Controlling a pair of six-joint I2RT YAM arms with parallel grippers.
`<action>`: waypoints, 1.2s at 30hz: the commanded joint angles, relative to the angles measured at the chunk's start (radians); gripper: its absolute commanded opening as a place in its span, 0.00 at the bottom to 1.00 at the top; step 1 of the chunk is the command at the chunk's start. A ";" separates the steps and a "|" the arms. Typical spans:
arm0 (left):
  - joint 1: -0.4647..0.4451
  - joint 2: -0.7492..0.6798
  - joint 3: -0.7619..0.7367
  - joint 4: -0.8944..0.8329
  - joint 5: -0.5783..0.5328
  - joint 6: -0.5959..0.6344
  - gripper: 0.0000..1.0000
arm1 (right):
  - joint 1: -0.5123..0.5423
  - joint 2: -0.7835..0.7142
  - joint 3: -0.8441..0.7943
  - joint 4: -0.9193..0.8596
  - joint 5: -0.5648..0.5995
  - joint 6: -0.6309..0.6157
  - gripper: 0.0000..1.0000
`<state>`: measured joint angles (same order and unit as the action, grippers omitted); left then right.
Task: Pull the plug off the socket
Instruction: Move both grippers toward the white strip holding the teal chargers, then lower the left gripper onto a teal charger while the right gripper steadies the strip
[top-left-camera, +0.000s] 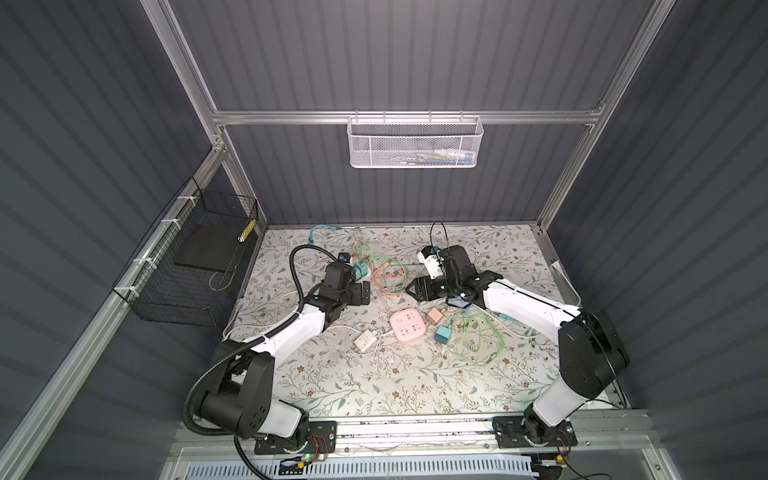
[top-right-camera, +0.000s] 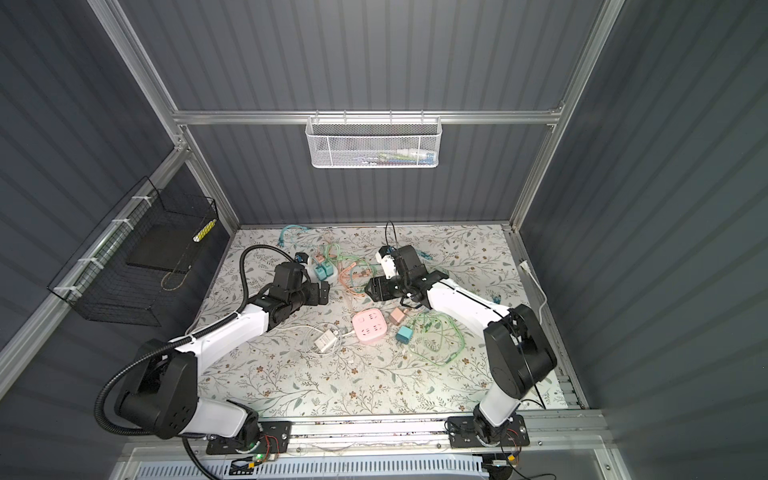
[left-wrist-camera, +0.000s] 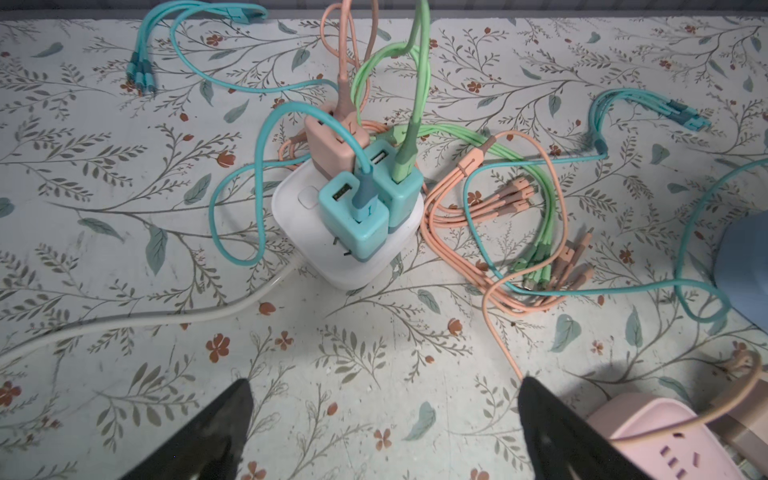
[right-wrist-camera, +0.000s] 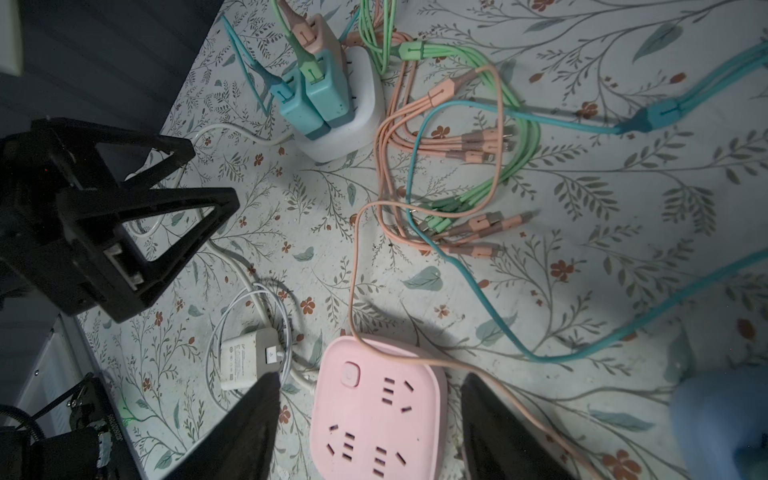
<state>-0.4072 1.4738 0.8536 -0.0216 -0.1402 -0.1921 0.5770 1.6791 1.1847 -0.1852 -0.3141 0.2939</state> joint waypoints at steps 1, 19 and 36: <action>0.026 0.063 0.036 0.075 0.110 0.087 1.00 | 0.002 0.037 0.054 -0.014 -0.008 -0.038 0.70; 0.100 0.339 0.220 0.186 0.182 0.278 1.00 | -0.027 0.126 0.074 -0.003 -0.013 -0.039 0.73; 0.102 0.400 0.279 0.075 0.426 0.442 0.85 | -0.059 0.153 0.071 -0.005 -0.059 -0.001 0.73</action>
<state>-0.3038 1.8896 1.1271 0.1108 0.1928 0.2180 0.5262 1.8099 1.2423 -0.1875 -0.3553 0.2806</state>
